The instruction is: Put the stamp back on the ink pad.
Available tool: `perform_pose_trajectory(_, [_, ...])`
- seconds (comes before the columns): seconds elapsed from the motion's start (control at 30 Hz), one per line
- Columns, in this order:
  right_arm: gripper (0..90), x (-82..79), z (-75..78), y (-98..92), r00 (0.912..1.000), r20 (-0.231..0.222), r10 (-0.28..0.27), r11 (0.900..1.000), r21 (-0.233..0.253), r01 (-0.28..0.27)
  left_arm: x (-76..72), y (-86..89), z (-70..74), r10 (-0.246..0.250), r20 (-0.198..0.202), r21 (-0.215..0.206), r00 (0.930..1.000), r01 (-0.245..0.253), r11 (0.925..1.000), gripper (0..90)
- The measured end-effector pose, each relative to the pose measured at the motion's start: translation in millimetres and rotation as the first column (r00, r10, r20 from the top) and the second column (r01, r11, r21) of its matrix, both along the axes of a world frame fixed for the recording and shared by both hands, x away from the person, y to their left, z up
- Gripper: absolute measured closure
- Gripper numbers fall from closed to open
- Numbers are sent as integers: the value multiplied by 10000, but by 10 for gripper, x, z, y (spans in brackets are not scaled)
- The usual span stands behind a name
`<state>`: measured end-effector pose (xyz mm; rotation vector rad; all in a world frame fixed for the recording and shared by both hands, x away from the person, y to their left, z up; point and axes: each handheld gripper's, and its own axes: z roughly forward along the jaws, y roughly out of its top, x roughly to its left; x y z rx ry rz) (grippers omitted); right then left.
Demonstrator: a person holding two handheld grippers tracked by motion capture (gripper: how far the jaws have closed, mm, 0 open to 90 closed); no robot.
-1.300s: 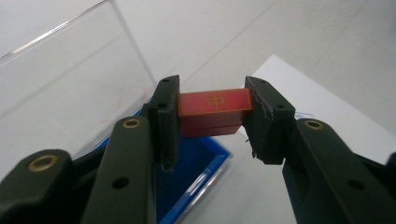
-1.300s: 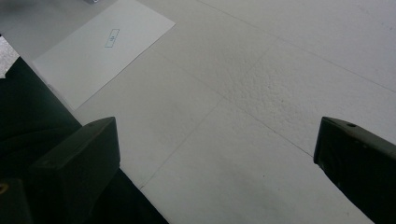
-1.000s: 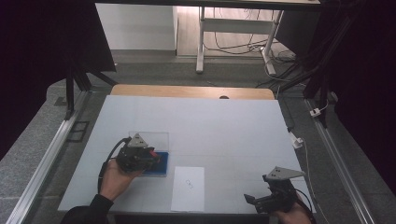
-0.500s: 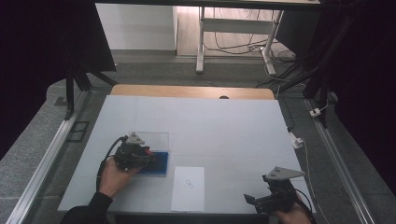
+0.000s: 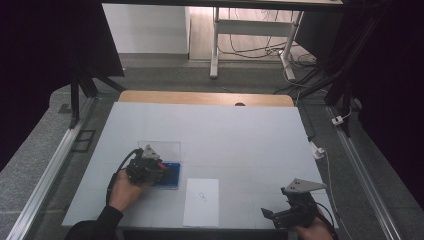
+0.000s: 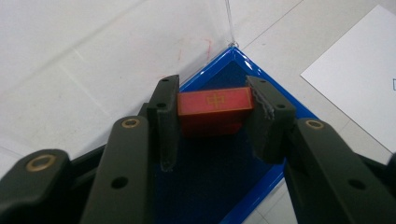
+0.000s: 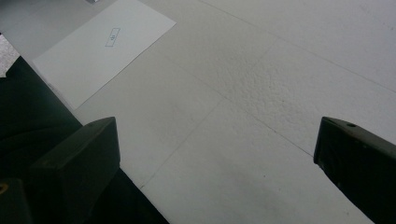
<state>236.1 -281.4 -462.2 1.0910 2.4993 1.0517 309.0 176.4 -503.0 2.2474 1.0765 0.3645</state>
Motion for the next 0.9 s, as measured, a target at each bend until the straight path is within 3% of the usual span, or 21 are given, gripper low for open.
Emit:
perform_pose_trajectory(0.2, [3, -1, 1, 0, 10000, 2, -6, 10000, 10, 6, 4, 7, 13, 138, -17, 10, 9999, -138, 9999, 543])
perform_pose_trajectory(0.43, [3, -2, 1, 0, 10000, 16, 8, 10000, 4, -8, -6, 47, 54, 290, 85, -496, 9995, -286, 9984, 424])
perform_pose_trajectory(0.73, [3, -2, 1, 1, 10000, -1, 5, 10000, 9, -5, 19, 52, 39, 122, -290, -1071, 9995, -152, 9941, 186])
perform_pose_trajectory(0.8, [3, -2, 1, 1, 10000, -2, 9, 10000, 9, -9, 23, 42, 47, 289, -360, -1040, 9989, -325, 9940, 99])
perform_pose_trajectory(0.9, [3, -2, 1, 1, 10000, -4, 11, 10000, 8, -11, 15, 34, 57, 257, -392, -954, 9989, -294, 9950, 42])
